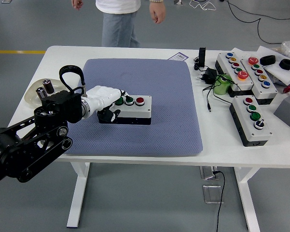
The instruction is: Pick up the button,place it on the desk,press the button,press the button
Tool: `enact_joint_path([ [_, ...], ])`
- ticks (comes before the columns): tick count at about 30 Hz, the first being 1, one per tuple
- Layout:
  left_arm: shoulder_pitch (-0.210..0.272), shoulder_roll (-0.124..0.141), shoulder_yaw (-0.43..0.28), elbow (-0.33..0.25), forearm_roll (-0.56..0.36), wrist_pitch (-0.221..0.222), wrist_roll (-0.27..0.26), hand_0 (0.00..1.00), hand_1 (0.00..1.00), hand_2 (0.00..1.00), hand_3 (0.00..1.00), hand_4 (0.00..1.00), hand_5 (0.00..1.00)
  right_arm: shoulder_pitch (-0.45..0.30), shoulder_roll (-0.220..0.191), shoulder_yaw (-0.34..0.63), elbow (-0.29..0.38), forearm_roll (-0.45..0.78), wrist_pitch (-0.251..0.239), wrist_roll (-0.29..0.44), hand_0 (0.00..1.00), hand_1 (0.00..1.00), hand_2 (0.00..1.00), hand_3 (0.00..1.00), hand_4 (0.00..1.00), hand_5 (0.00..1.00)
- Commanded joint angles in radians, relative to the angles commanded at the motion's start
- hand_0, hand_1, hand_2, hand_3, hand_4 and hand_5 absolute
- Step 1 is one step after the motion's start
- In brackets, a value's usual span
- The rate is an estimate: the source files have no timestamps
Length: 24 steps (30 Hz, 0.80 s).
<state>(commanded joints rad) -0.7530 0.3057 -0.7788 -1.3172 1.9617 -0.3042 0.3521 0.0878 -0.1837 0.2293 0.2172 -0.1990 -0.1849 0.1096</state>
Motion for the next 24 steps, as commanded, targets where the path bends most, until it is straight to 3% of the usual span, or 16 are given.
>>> enact_joint_path([
  [6,0.009,0.003,-0.064,-0.032,0.003,0.001,-0.002,0.06,0.002,0.031,0.829,0.489,0.002,0.001,-0.001,0.0,-0.001,0.0,0.0,0.0,0.73,0.696,0.745,0.69,0.449,0.295],
  [9,0.016,0.002,-0.099,-0.04,-0.019,0.023,-0.011,0.06,0.002,0.031,0.83,0.493,0.002,0.002,-0.001,-0.001,-0.001,-0.001,0.001,0.0,0.73,0.695,0.745,0.69,0.449,0.296],
  [12,0.025,-0.002,-0.138,-0.026,-0.101,0.125,-0.037,0.06,0.002,0.031,0.83,0.493,0.002,0.006,-0.001,0.004,0.0,-0.005,0.001,0.0,0.73,0.695,0.745,0.69,0.449,0.296],
  [13,0.029,-0.003,-0.149,-0.019,-0.138,0.169,-0.047,0.067,0.088,0.144,0.848,0.651,0.245,0.007,-0.002,0.005,0.0,-0.007,0.001,0.0,0.73,0.696,0.745,0.69,0.449,0.296],
  [18,0.054,-0.013,-0.216,0.017,-0.346,0.377,-0.153,0.067,0.088,0.144,0.848,0.651,0.245,0.009,-0.001,0.005,0.001,-0.006,0.0,0.0,0.73,0.696,0.745,0.69,0.449,0.296],
  [19,0.058,-0.013,-0.233,0.024,-0.385,0.416,-0.185,0.417,0.527,0.525,0.95,0.816,0.863,0.009,-0.002,0.005,0.001,-0.007,0.0,0.0,0.73,0.696,0.744,0.69,0.448,0.296],
  [21,0.063,-0.015,-0.265,0.038,-0.47,0.484,-0.235,0.417,0.527,0.525,0.95,0.816,0.863,0.008,-0.002,0.004,0.001,-0.007,0.001,0.0,0.73,0.696,0.744,0.69,0.448,0.296],
  [24,0.07,-0.014,-0.31,0.061,-0.6,0.491,-0.299,0.417,0.527,0.525,0.95,0.816,0.863,0.008,-0.002,0.005,0.001,-0.008,0.001,0.0,0.73,0.696,0.744,0.69,0.448,0.296],
])
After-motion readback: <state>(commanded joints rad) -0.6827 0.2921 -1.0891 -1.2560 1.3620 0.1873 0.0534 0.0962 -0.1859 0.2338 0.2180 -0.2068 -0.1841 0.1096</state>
